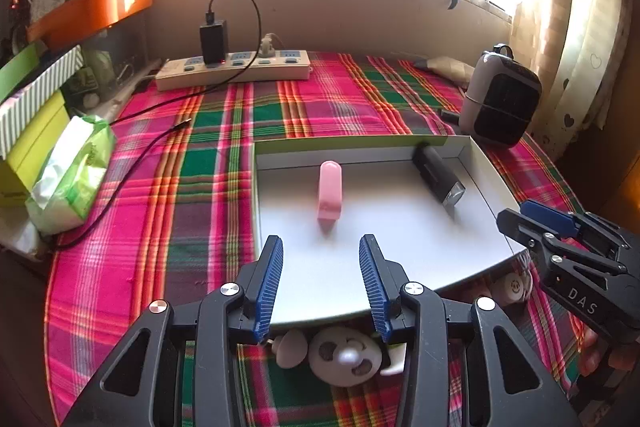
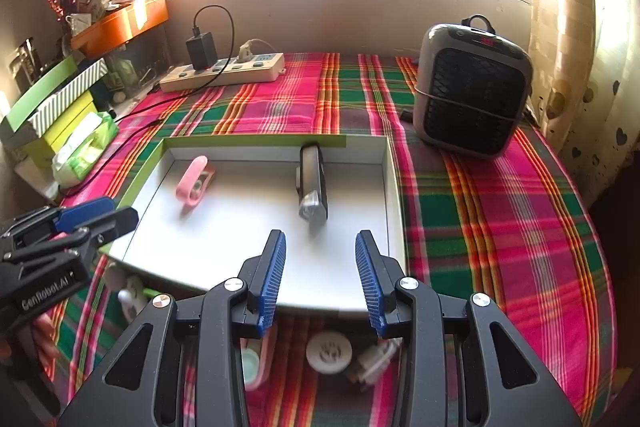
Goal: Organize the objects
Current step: 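Lift both tools out of the box and back toward the items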
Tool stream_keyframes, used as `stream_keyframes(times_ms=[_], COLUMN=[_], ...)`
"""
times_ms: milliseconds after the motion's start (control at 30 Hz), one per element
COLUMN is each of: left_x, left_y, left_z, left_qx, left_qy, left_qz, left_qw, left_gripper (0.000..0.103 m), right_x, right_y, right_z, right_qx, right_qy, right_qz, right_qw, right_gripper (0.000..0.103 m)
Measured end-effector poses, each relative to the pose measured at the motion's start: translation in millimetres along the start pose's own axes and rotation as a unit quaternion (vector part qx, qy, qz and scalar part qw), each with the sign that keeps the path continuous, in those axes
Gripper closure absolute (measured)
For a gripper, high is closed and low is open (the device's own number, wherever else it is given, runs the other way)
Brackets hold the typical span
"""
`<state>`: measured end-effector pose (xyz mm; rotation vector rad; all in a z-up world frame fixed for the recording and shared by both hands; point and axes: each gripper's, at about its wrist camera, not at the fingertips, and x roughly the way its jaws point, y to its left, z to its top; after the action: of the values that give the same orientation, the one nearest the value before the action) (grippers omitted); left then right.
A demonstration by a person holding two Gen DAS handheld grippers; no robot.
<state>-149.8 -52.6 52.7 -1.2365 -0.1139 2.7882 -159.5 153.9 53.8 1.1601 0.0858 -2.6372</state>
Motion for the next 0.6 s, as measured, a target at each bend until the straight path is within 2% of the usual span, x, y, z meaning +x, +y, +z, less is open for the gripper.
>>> stream_keyframes(times_ms=[500,600], left_x=[-28.2,-30.2], left_y=[20.2,26.6], left_z=[-38.4,-46.9], left_qx=[-0.041,-0.044], left_qy=[-0.020,-0.020], left_qz=[-0.003,0.005], left_qw=[0.9990,0.9988], left_gripper=[0.065,0.065], right_x=[-32.7,-35.3], right_y=[-13.1,-17.4], right_z=[-38.4,-47.5], right_qx=[-0.001,0.001], right_qy=[-0.026,-0.024], right_qz=[-0.019,-0.023], right_qw=[0.999,0.999], right_gripper=[0.065,0.059])
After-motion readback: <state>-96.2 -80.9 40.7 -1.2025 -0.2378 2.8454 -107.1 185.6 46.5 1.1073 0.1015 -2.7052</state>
